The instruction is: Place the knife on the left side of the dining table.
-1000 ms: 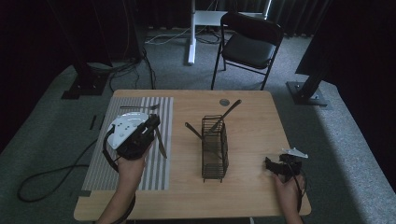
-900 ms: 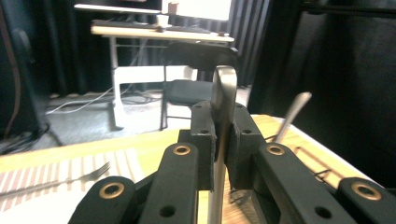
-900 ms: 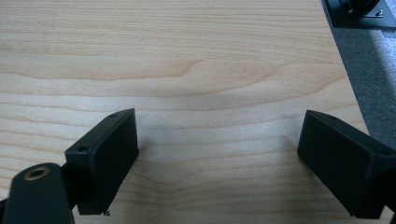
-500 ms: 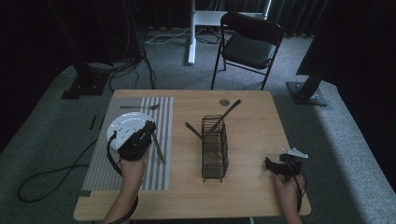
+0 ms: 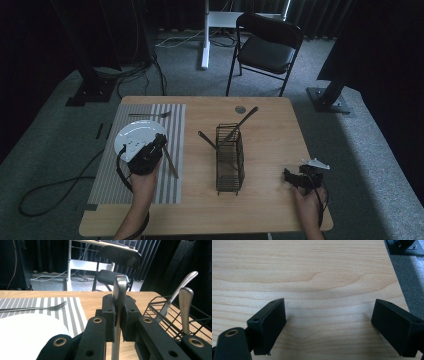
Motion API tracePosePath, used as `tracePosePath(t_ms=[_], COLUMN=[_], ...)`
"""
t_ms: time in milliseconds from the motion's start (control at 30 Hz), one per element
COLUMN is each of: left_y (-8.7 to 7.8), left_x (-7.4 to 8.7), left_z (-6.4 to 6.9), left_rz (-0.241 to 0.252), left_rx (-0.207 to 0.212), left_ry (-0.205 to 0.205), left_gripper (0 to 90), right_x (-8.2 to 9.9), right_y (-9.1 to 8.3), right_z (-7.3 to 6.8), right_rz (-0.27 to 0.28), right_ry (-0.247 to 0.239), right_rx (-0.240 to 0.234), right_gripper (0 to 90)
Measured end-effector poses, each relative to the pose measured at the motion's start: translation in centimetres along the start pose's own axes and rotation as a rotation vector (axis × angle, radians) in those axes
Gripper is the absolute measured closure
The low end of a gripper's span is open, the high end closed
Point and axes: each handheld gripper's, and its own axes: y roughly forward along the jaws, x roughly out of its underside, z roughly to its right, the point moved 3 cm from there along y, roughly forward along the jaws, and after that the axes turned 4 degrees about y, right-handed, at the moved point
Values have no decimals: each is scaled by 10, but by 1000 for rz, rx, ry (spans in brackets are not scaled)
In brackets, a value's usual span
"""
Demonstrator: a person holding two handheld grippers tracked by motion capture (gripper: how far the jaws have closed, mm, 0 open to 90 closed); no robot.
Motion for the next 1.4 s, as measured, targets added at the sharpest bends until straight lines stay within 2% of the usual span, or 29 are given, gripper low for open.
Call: tracePosePath(t_ms=[67, 367, 400, 633, 667, 733, 767, 867, 900, 1067, 1267, 1333, 1367, 1400], left_y=[-4, -18, -21, -30, -32, -32, -36, -37, -39, -40, -41, -41, -41, -41], left_x=[1, 8, 10, 17, 18, 18, 23, 27, 30, 36, 45, 49, 55, 55], left_z=[-2, -14, -21, -36, -41, -41, -49, -55, -62, -72, -85, -91, -98, -98], left_rz=[-2, -7, -9, -17, -18, -18, -26, -41, -61, -72, -76, -77, -81, -81], left_rx=[-19, -60, -73, -103, -120, -120, -145, -167, -182, -186, -187, -185, -186, -186], left_ry=[1, -6, -24, -35, -37, -37, -39, -37, -64, -92, -59, -74, -91, -91], left_gripper=[830, 798, 795, 761, 756, 752, 741, 721, 716, 703, 659, 652, 644, 640], right_x=[0, 0, 0, 0, 0, 0, 0, 0, 0, 0, 0, 0, 0, 0], right_y=[0, 0, 0, 0, 0, 0, 0, 0, 0, 0, 0, 0, 0, 0], right_z=[0, 0, 0, 0, 0, 0, 0, 0, 0, 0, 0, 0, 0, 0], right_rz=[0, 0, 0, 0, 0, 0, 0, 1, 1, 0, 0, 1, 0, 0], right_ry=[0, 1, 1, 1, 1, 1, 1, 1, 1, 1, 1, 1, 1, 1], right_rx=[0, 0, 0, 0, 0, 0, 0, 0, 0, 0, 0, 0, 0, 0], right_gripper=[118, 118, 118, 118, 118, 118, 117, 118, 118, 117, 118, 118, 118, 118])
